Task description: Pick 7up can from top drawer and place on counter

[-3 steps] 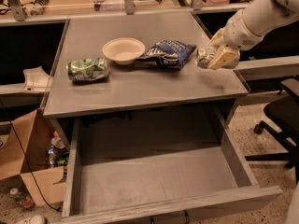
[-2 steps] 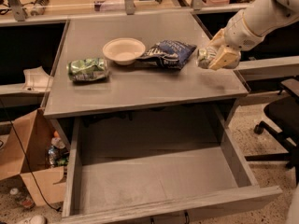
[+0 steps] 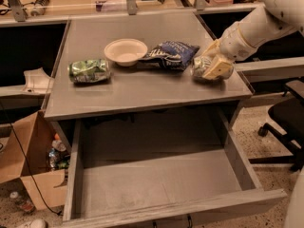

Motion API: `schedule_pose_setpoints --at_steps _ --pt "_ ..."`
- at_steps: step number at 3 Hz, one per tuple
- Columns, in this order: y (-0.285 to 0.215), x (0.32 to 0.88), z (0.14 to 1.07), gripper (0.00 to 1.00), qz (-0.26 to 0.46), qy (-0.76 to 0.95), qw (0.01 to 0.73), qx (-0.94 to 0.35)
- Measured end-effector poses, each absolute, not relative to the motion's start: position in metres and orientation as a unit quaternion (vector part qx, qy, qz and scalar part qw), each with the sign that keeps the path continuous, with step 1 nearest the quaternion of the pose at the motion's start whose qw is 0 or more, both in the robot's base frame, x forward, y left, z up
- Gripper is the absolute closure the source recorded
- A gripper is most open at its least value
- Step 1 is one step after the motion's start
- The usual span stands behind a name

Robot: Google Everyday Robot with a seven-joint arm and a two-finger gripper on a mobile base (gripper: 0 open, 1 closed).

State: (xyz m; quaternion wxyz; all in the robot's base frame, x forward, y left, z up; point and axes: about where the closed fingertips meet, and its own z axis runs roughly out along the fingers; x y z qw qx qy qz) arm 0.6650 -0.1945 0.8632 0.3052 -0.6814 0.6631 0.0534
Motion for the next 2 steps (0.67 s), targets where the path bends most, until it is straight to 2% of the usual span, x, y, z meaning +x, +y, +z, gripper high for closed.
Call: schedule_pose_setpoints --at_steps 1,2 --pt "-0.1860 0.6667 0.8573 0.97 0.066 0.657 0.306 -0.686" --pt "-0.1860 0.6667 0.8572 0.75 0.066 0.657 0.306 -0.686"
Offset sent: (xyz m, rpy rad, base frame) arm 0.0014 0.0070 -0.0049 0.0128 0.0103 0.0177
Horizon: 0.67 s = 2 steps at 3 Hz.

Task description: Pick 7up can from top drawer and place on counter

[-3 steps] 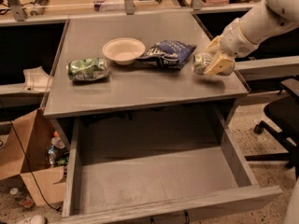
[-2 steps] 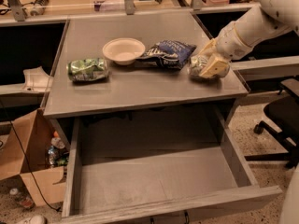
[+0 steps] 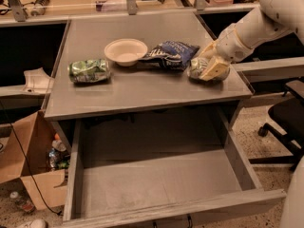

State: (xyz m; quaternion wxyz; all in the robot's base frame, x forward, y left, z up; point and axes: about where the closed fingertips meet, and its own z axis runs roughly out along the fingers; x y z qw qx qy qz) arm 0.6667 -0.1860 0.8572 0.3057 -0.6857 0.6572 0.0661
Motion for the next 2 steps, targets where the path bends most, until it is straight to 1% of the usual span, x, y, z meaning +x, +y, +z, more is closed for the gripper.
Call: schedule_pose_setpoints --at_steps 1,2 --pt "-0.1860 0.6667 0.8572 0.45 0.066 0.657 0.306 -0.686" --pt "-0.1859 0.6667 0.8572 0.20 0.066 0.657 0.306 -0.686"
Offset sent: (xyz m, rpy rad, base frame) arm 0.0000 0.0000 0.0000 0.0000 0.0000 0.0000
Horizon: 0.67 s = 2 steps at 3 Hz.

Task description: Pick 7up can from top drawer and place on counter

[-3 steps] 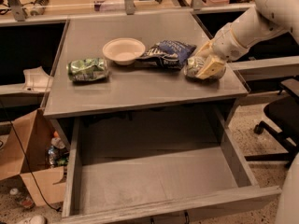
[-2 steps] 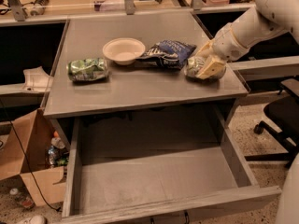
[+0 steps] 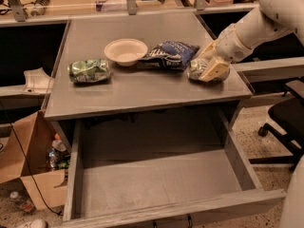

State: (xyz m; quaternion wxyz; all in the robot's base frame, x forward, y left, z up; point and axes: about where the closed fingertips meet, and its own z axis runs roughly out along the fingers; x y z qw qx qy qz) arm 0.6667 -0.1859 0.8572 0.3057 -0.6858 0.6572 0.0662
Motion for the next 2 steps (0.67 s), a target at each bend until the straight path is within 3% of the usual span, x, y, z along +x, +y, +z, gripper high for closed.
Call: schedule_pose_setpoints --at_steps 1,2 --pt "-0.1859 0.6667 0.8572 0.00 0.066 0.657 0.306 -0.686" --pt "-0.1859 0.6667 0.8571 0.00 0.066 0.657 0.306 -0.686"
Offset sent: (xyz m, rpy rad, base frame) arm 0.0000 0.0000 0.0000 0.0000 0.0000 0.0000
